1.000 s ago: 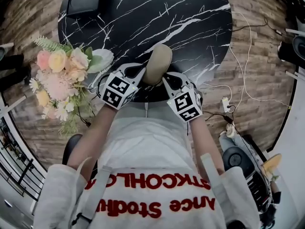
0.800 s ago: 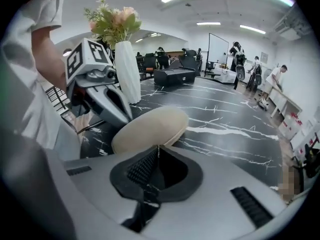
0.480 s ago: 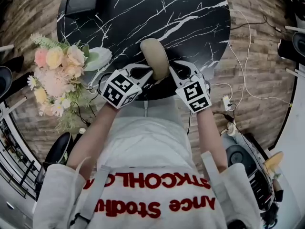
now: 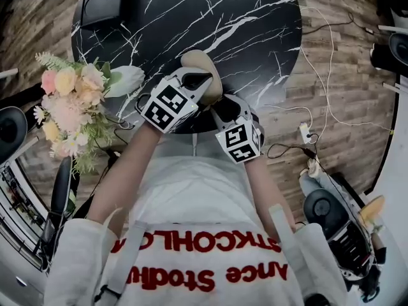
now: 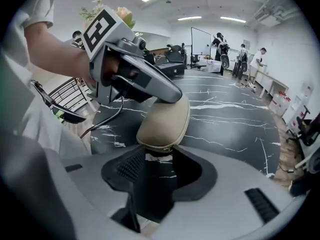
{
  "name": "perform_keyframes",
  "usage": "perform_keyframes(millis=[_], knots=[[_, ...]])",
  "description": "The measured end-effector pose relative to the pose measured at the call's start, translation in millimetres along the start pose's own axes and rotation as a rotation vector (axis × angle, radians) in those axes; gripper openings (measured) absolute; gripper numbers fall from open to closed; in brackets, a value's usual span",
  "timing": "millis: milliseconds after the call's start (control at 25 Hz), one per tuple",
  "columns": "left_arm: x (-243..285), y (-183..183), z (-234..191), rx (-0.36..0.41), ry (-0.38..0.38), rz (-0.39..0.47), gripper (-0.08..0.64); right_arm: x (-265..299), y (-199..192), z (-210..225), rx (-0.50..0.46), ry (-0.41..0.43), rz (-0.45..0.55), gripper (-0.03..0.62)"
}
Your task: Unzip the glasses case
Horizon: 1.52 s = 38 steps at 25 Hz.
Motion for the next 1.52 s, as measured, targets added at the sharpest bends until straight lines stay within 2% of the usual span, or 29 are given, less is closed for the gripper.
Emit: perform_keyframes(millis=[240,280,360,400,600,760,960,1080,1160,1240,1280,1440,1520], knots=[[-1.4,-2.7,0.7,0.025,-0.007,0.046,0.002,-1.1,-0.6,-1.0,0.035,-0.039,-0.01,0.139],[-1.9,-3.4,0.2,0.026,-0.007,0.052,0.002,-1.2,-0.8,-1.2,0.037,-0.045,-0.012,0.123],[-2.2,-4.4,-0.2,0.023,-0.01,0.063,0.002,-1.4,-2.3,-2.3,0.026,-0.053,-0.017,0.052],[-2.1,-4.7,-0.1,0.021,-0.012,0.066,0.002,-1.3,-2.9,-3.3,0.018,-0.054,-0.019,0.042],[-2.9,-5.5,-0.6,0.017,-0.013,0.072,0.0,0.5,-1.1,-7.4,0.013,-0.05,-0.026,0.04],[-2.6,-7.1,-0.2,0.013,-0.013,0.07,0.0,4.0,-1.9,-17.1,0.043,-0.015,-0.028,0.04],[-2.0,-6.0,-1.0,0.013,-0.018,0.084,0.002,20.4,8.7,-60.9,0.085,0.11,0.015,0.023],[-2.0,-5.6,-0.1,0.016,-0.018,0.082,0.002,14.7,10.4,-55.3,0.101,0.125,0.012,0.023],[-2.1,-3.1,1.5,0.013,-0.011,0.045,0.002,2.6,10.2,-36.8,0.111,0.095,0.019,0.023],[-4.0,3.2,6.8,0.003,-0.013,0.016,0.002,-13.6,14.2,-10.5,0.145,0.015,0.055,0.023],[-6.4,10.8,10.9,0.012,-0.007,0.03,0.002,-22.0,19.7,3.3,0.157,-0.032,0.086,0.023],[-22.5,73.9,30.8,0.105,0.058,0.201,0.002,-58.1,72.5,50.8,0.148,-0.211,0.286,0.02],[-38.1,117.2,36.6,0.164,0.133,0.31,0.002,-77.3,111.6,65.0,0.121,-0.266,0.401,0.017]])
Point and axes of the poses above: the fingertips, and each gripper's own axes: x forward along the fingers, z to its right, y out of its top, the point moved 8 cm from there along -x, backward along the fingers, and after that the axes turned 13 degrees about z, right-handed, at the moved point
